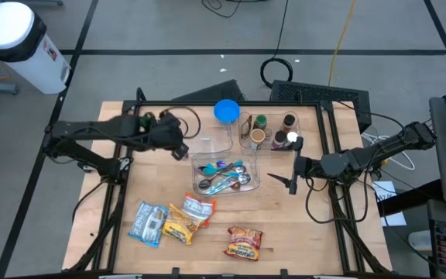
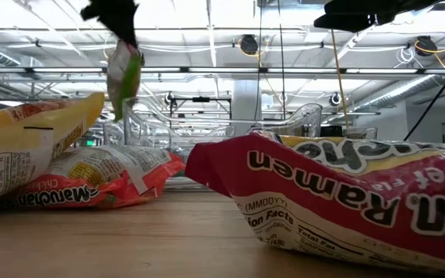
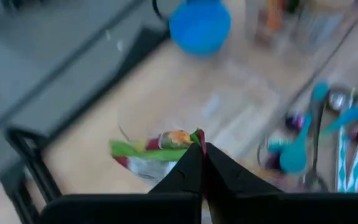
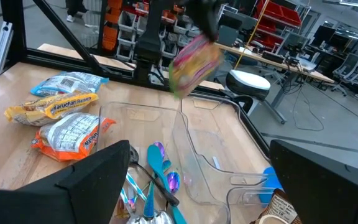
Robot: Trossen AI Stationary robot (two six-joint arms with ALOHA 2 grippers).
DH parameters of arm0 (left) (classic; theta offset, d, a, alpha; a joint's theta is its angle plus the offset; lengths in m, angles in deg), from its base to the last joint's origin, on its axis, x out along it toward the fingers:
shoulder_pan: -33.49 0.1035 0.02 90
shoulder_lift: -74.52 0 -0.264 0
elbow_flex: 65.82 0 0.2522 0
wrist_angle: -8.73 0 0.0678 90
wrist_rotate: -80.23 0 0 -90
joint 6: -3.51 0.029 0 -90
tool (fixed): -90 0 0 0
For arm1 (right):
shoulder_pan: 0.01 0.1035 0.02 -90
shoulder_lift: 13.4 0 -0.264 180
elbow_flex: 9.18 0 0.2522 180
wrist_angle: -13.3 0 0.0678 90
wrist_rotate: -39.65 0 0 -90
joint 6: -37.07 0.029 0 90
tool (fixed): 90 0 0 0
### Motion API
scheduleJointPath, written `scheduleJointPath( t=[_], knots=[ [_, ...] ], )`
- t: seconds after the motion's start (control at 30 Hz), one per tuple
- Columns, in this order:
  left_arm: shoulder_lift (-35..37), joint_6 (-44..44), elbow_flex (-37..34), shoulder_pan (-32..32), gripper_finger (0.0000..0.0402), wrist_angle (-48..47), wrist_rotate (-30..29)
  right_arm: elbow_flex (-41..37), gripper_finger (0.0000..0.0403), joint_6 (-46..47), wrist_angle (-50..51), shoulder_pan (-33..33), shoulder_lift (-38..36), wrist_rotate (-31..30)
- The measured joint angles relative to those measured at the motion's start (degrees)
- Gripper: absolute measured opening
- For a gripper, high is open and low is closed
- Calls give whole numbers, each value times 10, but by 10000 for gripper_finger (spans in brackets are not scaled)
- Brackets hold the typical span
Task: Pick & Place Food Item
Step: Put the green noodle bag into the top left transparent bin
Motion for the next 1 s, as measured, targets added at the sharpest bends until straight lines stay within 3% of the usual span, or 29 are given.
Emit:
scheduleJointPath(
  t=[0.2,0.4,0.57,0.83,1.0],
  knots=[
    [0,171,48,17,8,82,-97,0,380,0,0,0,0,0],
    [-10,369,22,67,11,192,-98,0,380,-1,0,0,0,0],
    [-3,456,-82,90,5,314,-71,0,380,0,7,0,0,0],
    [90,513,-316,108,6,523,-67,0,380,6,12,0,0,2],
    [127,557,-430,108,4,647,17,0,380,6,10,0,0,2]
  ],
)
